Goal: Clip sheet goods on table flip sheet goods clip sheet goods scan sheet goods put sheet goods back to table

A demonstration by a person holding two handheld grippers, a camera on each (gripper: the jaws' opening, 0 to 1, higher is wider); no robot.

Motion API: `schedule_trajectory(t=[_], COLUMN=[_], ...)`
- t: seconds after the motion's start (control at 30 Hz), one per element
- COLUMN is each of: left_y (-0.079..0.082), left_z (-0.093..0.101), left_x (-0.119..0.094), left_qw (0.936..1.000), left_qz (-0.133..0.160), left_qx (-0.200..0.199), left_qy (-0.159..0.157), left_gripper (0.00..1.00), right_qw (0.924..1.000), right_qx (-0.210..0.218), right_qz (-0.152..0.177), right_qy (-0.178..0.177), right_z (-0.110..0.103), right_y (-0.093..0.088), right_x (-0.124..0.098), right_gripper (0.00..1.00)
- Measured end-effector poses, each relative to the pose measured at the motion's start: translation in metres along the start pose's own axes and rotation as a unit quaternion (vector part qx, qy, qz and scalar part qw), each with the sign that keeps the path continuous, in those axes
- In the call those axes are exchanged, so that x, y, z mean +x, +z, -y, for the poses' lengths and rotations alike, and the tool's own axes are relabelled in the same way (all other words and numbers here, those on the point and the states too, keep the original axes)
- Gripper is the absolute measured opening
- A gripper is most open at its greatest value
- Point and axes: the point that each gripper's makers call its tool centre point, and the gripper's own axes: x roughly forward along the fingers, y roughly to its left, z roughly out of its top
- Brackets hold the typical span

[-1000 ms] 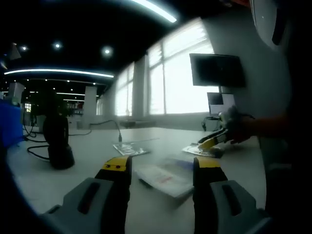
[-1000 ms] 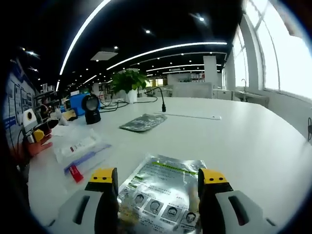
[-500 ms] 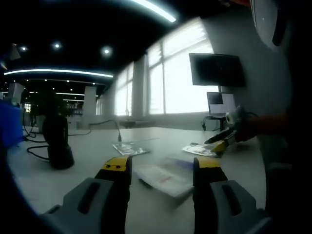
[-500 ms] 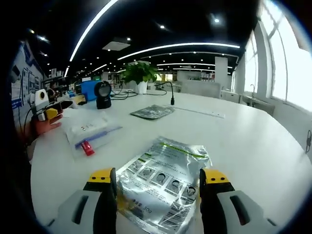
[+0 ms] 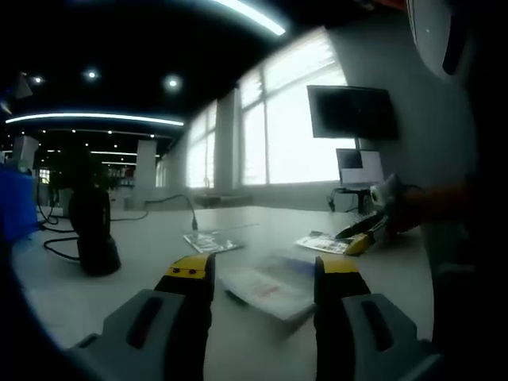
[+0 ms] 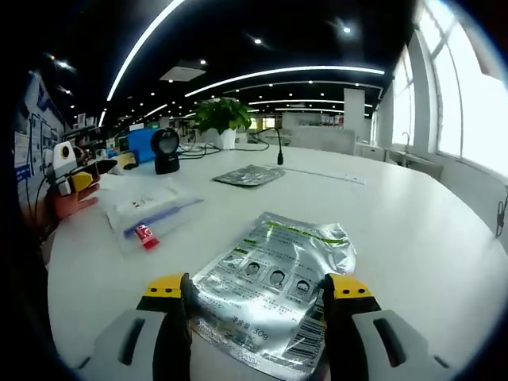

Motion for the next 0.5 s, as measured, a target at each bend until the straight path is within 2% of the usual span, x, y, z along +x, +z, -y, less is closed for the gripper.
schedule_trajectory(t=[0.1, 0.23, 0.3, 0.33, 0.5], left_y=[-0.001, -0.001, -0.001, -0.001, -0.001], left_z=[0.0, 0.001, 0.001, 0.001, 0.0], left_x=[0.0, 0.001, 0.001, 0.001, 0.001], left_qw=[1.0, 1.0, 1.0, 1.0, 1.0], left_qz=[-0.001, -0.002, -0.002, -0.003, -0.004], left_qx=[0.001, 0.001, 0.002, 0.002, 0.004], left_qy=[0.0, -0.001, 0.0, 0.0, 0.002], left_gripper=[0.42, 0.42, 0.42, 0.42, 0.42], right_qw=[1.0, 1.0, 0.9991, 0.9986, 0.9987], right_qx=[0.001, -0.003, 0.012, 0.019, -0.001], right_qz=[-0.001, -0.005, 0.041, 0.05, 0.051], right_qy=[-0.002, 0.001, -0.004, -0.003, -0.01], right_z=[-0.008, -0.008, -0.003, 0.001, 0.033], right_y=[0.002, 0.009, 0.034, 0.043, 0.063], right_x=[-0.001, -0.001, -0.003, -0.004, -0.002], right_gripper=[0.62, 0.61, 0.61, 0.6, 0.58])
